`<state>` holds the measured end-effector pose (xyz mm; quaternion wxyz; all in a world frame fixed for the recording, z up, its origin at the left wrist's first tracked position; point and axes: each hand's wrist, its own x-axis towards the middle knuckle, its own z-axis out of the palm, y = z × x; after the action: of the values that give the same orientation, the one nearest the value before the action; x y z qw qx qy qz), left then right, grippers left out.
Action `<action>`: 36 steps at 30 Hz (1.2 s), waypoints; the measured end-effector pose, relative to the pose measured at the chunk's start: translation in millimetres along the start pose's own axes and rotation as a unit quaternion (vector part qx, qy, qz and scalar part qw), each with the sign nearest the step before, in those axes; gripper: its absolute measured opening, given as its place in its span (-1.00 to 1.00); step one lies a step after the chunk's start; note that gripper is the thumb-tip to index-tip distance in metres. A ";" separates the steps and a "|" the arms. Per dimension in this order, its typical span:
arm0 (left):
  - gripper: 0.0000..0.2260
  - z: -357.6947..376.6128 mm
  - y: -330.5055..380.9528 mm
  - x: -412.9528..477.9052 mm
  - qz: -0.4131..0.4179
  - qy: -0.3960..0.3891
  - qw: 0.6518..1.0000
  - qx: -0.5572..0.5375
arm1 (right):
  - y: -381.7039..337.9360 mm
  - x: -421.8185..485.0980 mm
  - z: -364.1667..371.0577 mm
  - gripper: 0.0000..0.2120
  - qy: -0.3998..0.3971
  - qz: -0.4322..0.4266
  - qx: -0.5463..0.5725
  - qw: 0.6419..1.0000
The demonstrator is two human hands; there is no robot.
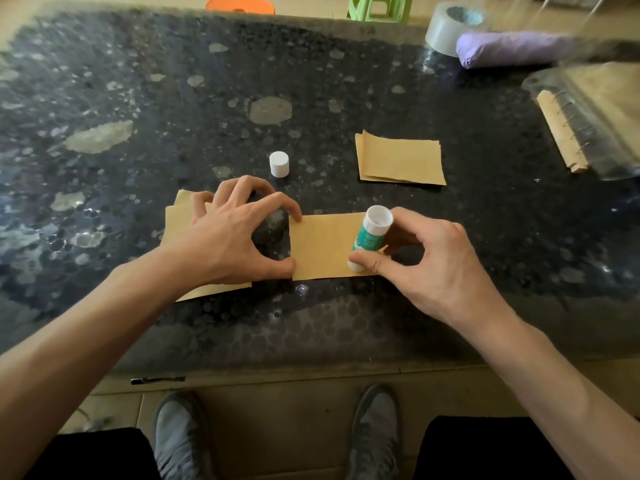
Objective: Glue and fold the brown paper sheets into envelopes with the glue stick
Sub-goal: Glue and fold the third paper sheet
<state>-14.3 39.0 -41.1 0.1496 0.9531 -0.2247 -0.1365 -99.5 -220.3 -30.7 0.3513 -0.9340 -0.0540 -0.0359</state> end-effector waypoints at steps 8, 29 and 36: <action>-0.34 -0.2 -0.1 0.2 -0.008 -0.006 1.000 0.004 | 1.6 -1.6 -1.8 -0.59 -0.038 -0.005 0.000 0.999; -0.31 0.2 -0.8 0.4 -0.005 -0.006 1.000 0.001 | 16.1 8.7 6.2 -0.60 0.040 0.011 0.140 0.989; -0.32 1.2 -0.3 0.2 -0.007 0.001 1.000 -0.001 | 12.2 8.6 19.0 -0.65 0.070 0.001 0.090 0.993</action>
<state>-14.4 38.9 -42.3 0.1497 0.9549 -0.2174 -0.1364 -88.9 -216.2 -52.0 0.4371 -0.8937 -0.0309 -0.0959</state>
